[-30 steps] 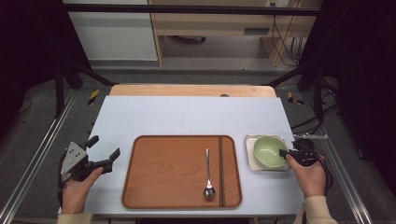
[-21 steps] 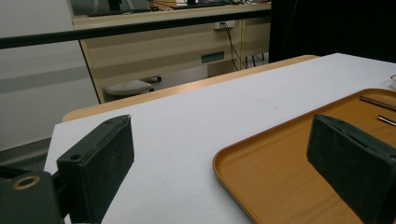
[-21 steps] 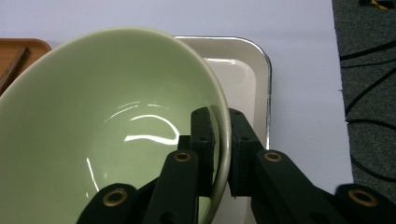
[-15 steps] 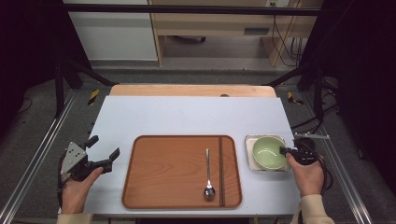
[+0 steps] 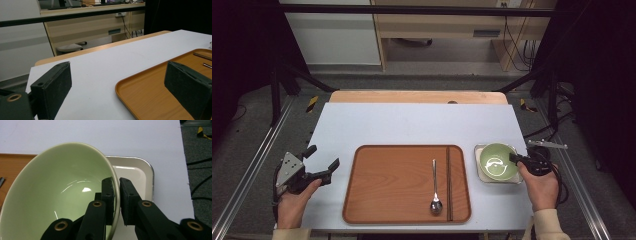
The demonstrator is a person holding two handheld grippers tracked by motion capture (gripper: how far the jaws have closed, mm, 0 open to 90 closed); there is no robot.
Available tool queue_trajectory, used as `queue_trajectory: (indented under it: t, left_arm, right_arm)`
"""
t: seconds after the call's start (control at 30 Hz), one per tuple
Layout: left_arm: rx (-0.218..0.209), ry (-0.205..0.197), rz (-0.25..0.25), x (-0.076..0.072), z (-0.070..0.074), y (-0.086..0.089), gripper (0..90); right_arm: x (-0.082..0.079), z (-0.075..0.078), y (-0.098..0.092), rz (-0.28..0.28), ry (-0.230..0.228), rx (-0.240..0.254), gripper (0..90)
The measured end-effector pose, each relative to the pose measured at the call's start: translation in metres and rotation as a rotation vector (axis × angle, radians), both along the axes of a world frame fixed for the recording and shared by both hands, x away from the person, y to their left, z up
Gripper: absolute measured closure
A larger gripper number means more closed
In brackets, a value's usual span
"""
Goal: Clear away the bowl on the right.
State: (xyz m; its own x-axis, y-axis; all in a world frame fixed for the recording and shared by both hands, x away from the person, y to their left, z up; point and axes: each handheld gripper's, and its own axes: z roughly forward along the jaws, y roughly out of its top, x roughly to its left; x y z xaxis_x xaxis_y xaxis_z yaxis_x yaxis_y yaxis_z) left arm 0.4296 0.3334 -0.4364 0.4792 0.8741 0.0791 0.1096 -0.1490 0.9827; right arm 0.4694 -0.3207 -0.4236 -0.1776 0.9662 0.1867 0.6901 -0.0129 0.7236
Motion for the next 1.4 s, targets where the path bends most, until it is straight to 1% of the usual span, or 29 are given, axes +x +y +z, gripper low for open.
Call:
queue_trajectory:
  t: [0.1, 0.13, 0.23, 0.27, 0.37, 0.43, 0.47, 0.53, 0.57, 0.6, 0.63, 0.7, 0.73, 0.83, 0.87, 0.9, 0.93, 0.97, 1.0, 1.1, 1.2, 1.33, 1.4]
  left_arm:
    - [-0.002, -0.002, 0.001, 0.000, 0.000, 0.001, 7.2]
    - [-0.001, -0.003, 0.002, 0.000, 0.001, 0.001, 7.2]
    - [-0.001, -0.003, 0.001, 0.000, 0.001, 0.000, 7.2]
    - [-0.001, -0.002, 0.001, 0.000, 0.000, 0.000, 7.2]
    - [0.001, -0.003, 0.000, 0.000, 0.000, 0.000, 7.2]
    - [-0.001, -0.004, 0.000, 0.000, 0.001, 0.000, 7.2]
    - [-0.001, -0.004, 0.000, -0.001, 0.001, 0.000, 7.2]
    - [0.001, -0.005, 0.001, -0.001, 0.001, 0.000, 7.2]
    - [0.000, -0.005, 0.003, -0.001, 0.001, 0.001, 7.2]
    - [0.001, -0.005, 0.004, -0.001, 0.001, 0.001, 7.2]
    - [0.000, -0.006, 0.005, -0.001, 0.002, 0.002, 7.2]
    - [-0.001, -0.009, 0.010, -0.001, 0.003, 0.003, 7.2]
    - [-0.005, -0.010, 0.013, -0.002, 0.003, 0.004, 7.2]
    - [-0.010, -0.015, 0.021, -0.003, 0.005, 0.007, 7.2]
    - [-0.012, -0.017, 0.022, -0.003, 0.005, 0.008, 7.2]
    - [-0.013, -0.014, 0.025, -0.003, 0.004, 0.008, 7.2]
    - [-0.013, -0.013, 0.024, -0.003, 0.004, 0.008, 7.2]
    - [-0.011, -0.013, 0.023, -0.003, 0.004, 0.008, 7.2]
    - [-0.011, -0.013, 0.023, -0.003, 0.004, 0.008, 7.2]
    - [-0.009, -0.016, 0.022, -0.003, 0.004, 0.008, 7.2]
    - [-0.011, -0.015, 0.025, -0.003, 0.004, 0.009, 7.2]
    - [-0.007, -0.012, 0.025, -0.002, 0.003, 0.009, 7.2]
    - [-0.004, -0.010, 0.024, -0.001, 0.002, 0.008, 7.2]
  right_arm:
    - [-0.001, 0.004, 0.001, 0.011, -0.013, 0.008, 82.9]
    - [-0.003, 0.007, 0.003, 0.008, -0.021, 0.027, 82.8]
    - [-0.004, 0.015, 0.005, 0.029, -0.046, 0.042, 82.9]
    - [-0.006, 0.019, 0.009, 0.042, -0.054, 0.061, 83.0]
    - [-0.006, 0.025, 0.020, 0.075, -0.065, 0.074, 83.1]
    - [-0.005, 0.028, 0.029, 0.107, -0.072, 0.062, 83.1]
    - [-0.005, 0.028, 0.029, 0.107, -0.072, 0.062, 83.1]
    - [-0.004, 0.031, 0.041, 0.139, -0.074, 0.056, 83.1]
    - [-0.002, 0.033, 0.051, 0.171, -0.073, 0.058, 83.1]
    - [-0.002, 0.033, 0.051, 0.171, -0.073, 0.058, 83.1]
    - [-0.001, 0.033, 0.055, 0.185, -0.070, 0.062, 83.1]
    - [0.001, 0.033, 0.066, 0.213, -0.062, 0.074, 83.3]
    - [0.003, 0.034, 0.072, 0.231, -0.059, 0.072, 83.2]
    - [0.011, 0.037, 0.097, 0.281, -0.052, 0.055, 83.2]
    - [0.012, 0.038, 0.100, 0.291, -0.054, 0.051, 83.1]
    - [0.017, 0.040, 0.116, 0.327, -0.046, 0.062, 83.3]
    - [0.017, 0.040, 0.116, 0.327, -0.046, 0.062, 83.3]
    - [0.019, 0.041, 0.121, 0.339, -0.047, 0.060, 83.4]
    - [0.022, 0.042, 0.130, 0.360, -0.050, 0.051, 83.5]
    - [0.025, 0.041, 0.148, 0.398, -0.044, 0.060, 83.4]
    - [0.024, 0.034, 0.159, 0.417, -0.035, 0.077, 83.6]
    - [0.021, 0.027, 0.170, 0.448, 0.001, 0.073, 83.5]
    - [0.019, 0.025, 0.175, 0.459, 0.009, 0.068, 83.5]
